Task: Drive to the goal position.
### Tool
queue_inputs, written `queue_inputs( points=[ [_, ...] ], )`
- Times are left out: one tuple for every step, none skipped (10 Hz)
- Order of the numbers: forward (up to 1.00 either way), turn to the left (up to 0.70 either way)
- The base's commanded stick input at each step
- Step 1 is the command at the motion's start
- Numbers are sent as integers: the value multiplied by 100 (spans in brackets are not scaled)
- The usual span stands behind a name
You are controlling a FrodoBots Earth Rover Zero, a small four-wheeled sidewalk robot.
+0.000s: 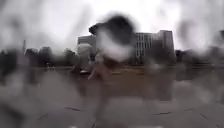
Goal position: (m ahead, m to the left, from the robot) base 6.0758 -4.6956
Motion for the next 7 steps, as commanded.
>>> queue_inputs(
  points=[
    [100, 2],
    [100, 2],
    [100, 0],
    [100, 1],
    [100, 1],
    [100, 1],
    [100, 2]
  ],
)
